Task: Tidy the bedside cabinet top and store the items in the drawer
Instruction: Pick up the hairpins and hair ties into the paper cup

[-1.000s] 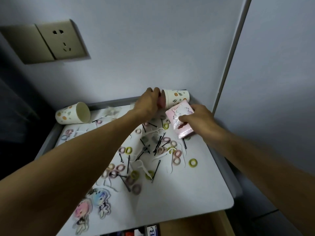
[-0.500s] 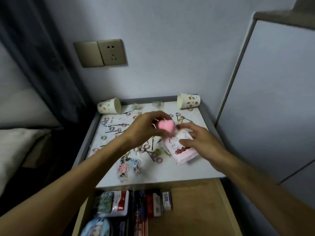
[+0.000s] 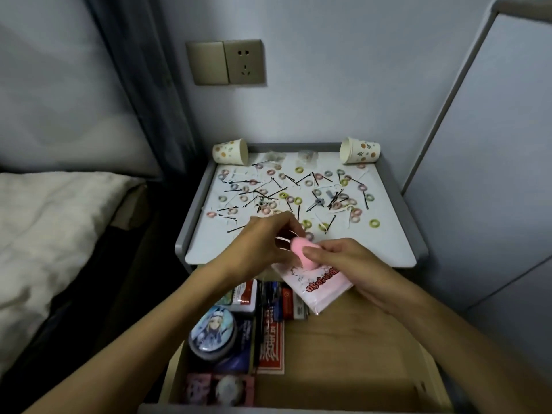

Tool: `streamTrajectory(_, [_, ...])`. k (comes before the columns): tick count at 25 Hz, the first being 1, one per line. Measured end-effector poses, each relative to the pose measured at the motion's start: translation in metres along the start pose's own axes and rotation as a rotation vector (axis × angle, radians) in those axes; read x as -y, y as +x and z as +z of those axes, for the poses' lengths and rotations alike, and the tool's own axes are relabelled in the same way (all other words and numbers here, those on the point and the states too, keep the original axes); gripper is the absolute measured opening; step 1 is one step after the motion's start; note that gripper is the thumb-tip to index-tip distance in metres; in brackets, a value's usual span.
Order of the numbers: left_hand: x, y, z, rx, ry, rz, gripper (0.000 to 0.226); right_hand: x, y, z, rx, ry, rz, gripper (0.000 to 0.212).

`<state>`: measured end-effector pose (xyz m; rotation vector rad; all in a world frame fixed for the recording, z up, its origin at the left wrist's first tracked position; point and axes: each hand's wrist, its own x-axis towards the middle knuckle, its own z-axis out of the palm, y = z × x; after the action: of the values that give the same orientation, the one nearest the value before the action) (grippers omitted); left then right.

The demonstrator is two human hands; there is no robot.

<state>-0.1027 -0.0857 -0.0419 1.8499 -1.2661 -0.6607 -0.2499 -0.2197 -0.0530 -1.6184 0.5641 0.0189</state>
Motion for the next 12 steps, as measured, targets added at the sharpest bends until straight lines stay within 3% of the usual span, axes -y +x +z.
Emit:
streamTrajectory(2, [0.012,0.000,0.004,-0.148,0.102,-0.093,0.038,0.001,0.002,-0.003,-0.081,-0.001,0.015,0.023])
streamTrajectory(5, [0.032,-0.001,0.006,-0.448,0.439,-0.433,0.036,0.007,0.004,-0.017,-0.291,0.125,0.024,0.017])
streamTrajectory(8, [0.042,0.011,0.017,-0.400,0.515,-0.661,0.051,0.006,0.006,-0.023,-0.360,0.163,0.041,0.017])
streamTrajectory(12, [0.047,0.034,0.023,-0.370,0.520,-0.673,0.043,0.005,0.006,-0.023,-0.350,0.155,0.044,0.016])
